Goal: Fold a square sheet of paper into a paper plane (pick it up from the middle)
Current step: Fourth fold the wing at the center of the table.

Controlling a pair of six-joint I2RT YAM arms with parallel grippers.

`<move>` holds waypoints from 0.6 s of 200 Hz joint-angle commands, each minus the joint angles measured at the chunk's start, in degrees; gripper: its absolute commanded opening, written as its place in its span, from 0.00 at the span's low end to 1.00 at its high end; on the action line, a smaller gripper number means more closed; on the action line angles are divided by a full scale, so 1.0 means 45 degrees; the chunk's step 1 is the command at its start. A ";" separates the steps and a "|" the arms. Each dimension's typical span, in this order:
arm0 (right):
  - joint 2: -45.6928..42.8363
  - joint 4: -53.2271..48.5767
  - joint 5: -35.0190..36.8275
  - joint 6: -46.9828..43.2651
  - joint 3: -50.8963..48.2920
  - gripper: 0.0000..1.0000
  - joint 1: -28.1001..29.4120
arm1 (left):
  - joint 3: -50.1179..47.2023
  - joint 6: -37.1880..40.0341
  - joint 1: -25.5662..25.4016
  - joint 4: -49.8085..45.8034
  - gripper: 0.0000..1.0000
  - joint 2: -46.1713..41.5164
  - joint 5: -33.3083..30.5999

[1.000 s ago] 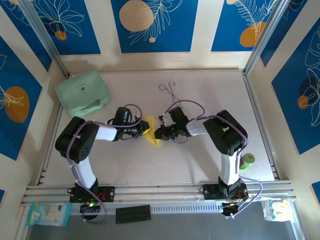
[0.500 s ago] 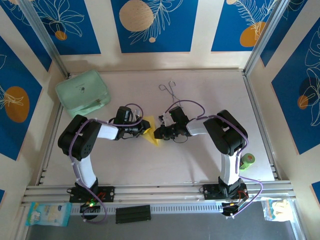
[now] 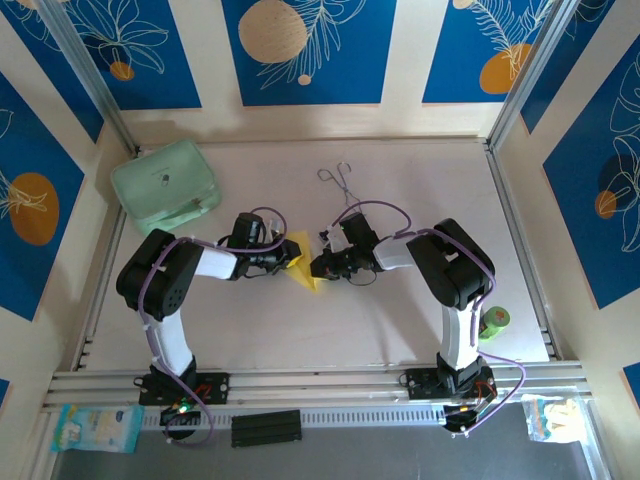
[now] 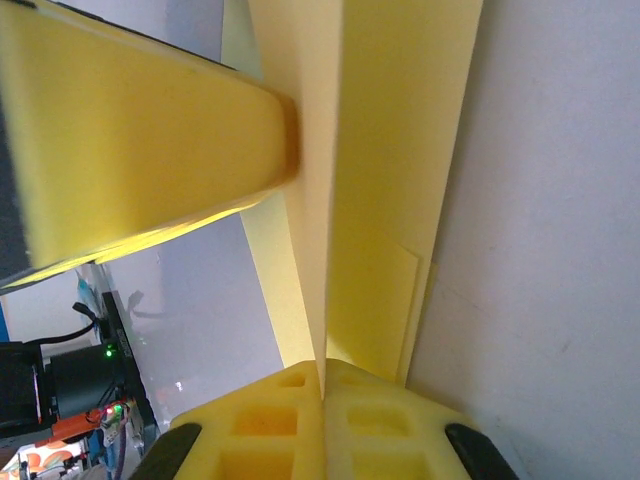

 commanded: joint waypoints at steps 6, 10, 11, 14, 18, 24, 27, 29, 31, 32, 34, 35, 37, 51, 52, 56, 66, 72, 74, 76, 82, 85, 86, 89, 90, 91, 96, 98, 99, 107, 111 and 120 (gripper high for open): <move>0.0584 -0.1343 0.0354 0.0104 -0.0075 0.05 -0.0142 | 0.0162 0.0385 -0.0080 0.0272 0.13 0.0050 0.0265; 0.0603 -0.1394 0.0371 0.0104 -0.0073 0.05 -0.0159 | 0.0146 0.0367 -0.0088 0.0303 0.13 0.0049 0.0266; 0.0596 -0.1400 0.0377 0.0104 -0.0073 0.05 -0.0159 | 0.0143 0.0356 -0.0089 0.0308 0.13 0.0061 0.0265; 0.0599 -0.1449 0.0392 0.0114 -0.0056 0.05 -0.0160 | 0.0141 0.0362 -0.0090 0.0318 0.13 0.0072 0.0250; 0.0591 -0.1482 0.0394 0.0101 -0.0036 0.05 -0.0160 | 0.0143 0.0365 -0.0087 0.0325 0.13 0.0083 0.0264; 0.0613 -0.1551 0.0402 0.0105 -0.0015 0.05 -0.0178 | 0.0152 0.0365 -0.0090 0.0297 0.13 0.0108 0.0249; 0.0608 -0.1561 0.0405 0.0104 0.0000 0.05 -0.0174 | 0.0142 0.0360 -0.0092 0.0278 0.13 0.0122 0.0246; 0.0612 -0.1577 0.0403 0.0104 0.0004 0.05 -0.0178 | 0.0141 0.0364 -0.0091 0.0285 0.13 0.0120 0.0245; 0.0623 -0.1590 0.0403 0.0104 0.0005 0.05 -0.0184 | 0.0141 0.0355 -0.0090 0.0292 0.13 0.0134 0.0245; 0.0625 -0.1596 0.0402 0.0094 0.0005 0.06 -0.0182 | 0.0141 0.0350 -0.0090 0.0283 0.13 0.0143 0.0255; 0.0612 -0.1595 0.0402 0.0102 0.0005 0.06 -0.0175 | 0.0151 0.0352 -0.0090 0.0292 0.13 0.0164 0.0248; 0.0619 -0.1598 0.0402 0.0103 0.0005 0.06 -0.0177 | 0.0156 0.0359 -0.0090 0.0283 0.13 0.0168 0.0246; 0.0610 -0.1610 0.0402 0.0094 0.0005 0.06 -0.0179 | 0.0159 0.0364 -0.0090 0.0292 0.13 0.0180 0.0245; 0.0622 -0.1716 0.0415 0.0094 0.0044 0.06 -0.0180 | 0.0161 0.0346 -0.0090 0.0319 0.13 0.0292 0.0228; 0.0615 -0.1717 0.0399 0.0089 0.0044 0.06 -0.0180 | 0.0170 0.0346 -0.0090 0.0326 0.13 0.0300 0.0227; 0.0624 -0.1722 0.0402 0.0090 0.0059 0.06 -0.0170 | 0.0179 0.0345 -0.0090 0.0333 0.13 0.0336 0.0220; 0.0609 -0.1804 0.0415 0.0098 0.0064 0.07 -0.0187 | 0.0170 0.0326 -0.0090 0.0342 0.13 0.0413 0.0216; 0.0589 -0.1833 0.0410 0.0097 0.0083 0.08 -0.0176 | 0.0180 0.0308 -0.0087 0.0383 0.13 0.0459 0.0206; 0.0588 -0.1850 0.0419 0.0088 0.0083 0.08 -0.0178 | 0.0180 0.0307 -0.0099 0.0390 0.13 0.0473 0.0216; 0.0593 -0.1859 0.0411 0.0095 0.0084 0.08 -0.0179 | 0.0180 0.0297 -0.0092 0.0401 0.13 0.0481 0.0208; 0.0584 -0.1889 0.0412 0.0085 0.0101 0.09 -0.0163 | 0.0180 0.0301 -0.0083 0.0411 0.13 0.0530 0.0206; 0.0587 -0.1877 0.0404 0.0085 0.0103 0.09 -0.0170 | 0.0180 0.0301 -0.0089 0.0416 0.13 0.0551 0.0216; 0.0578 -0.1876 0.0403 0.0104 0.0103 0.09 -0.0175 | 0.0180 0.0294 -0.0089 0.0424 0.13 0.0556 0.0221; 0.0577 -0.1909 0.0398 0.0116 0.0103 0.10 -0.0189 | 0.0180 0.0278 -0.0090 0.0428 0.13 0.0576 0.0218; 0.0582 -0.1912 0.0390 0.0110 0.0103 0.10 -0.0194 | 0.0180 0.0273 -0.0080 0.0429 0.13 0.0579 0.0222; 0.0575 -0.1923 0.0387 0.0107 0.0113 0.10 -0.0196 | 0.0180 0.0280 -0.0075 0.0430 0.13 0.0580 0.0224; 0.0585 -0.1943 0.0383 0.0118 0.0122 0.10 -0.0193 | 0.0180 0.0265 -0.0094 0.0444 0.13 0.0610 0.0219; 0.0568 -0.1951 0.0368 0.0117 0.0137 0.10 -0.0197 | 0.0180 0.0262 -0.0091 0.0449 0.13 0.0618 0.0224; 0.0568 -0.1952 0.0366 0.0111 0.0140 0.10 -0.0198 | 0.0180 0.0265 -0.0090 0.0450 0.13 0.0619 0.0215; 0.0536 -0.2007 0.0328 0.0115 0.0160 0.10 -0.0195 | 0.0180 0.0249 -0.0089 0.0470 0.13 0.0657 0.0206; 0.0530 -0.2026 0.0320 0.0105 0.0163 0.11 -0.0196 | 0.0180 0.0258 -0.0090 0.0481 0.13 0.0658 0.0206; 0.0519 -0.2059 0.0284 0.0130 0.0181 0.11 -0.0183 | 0.0180 0.0266 -0.0090 0.0479 0.13 0.0695 0.0206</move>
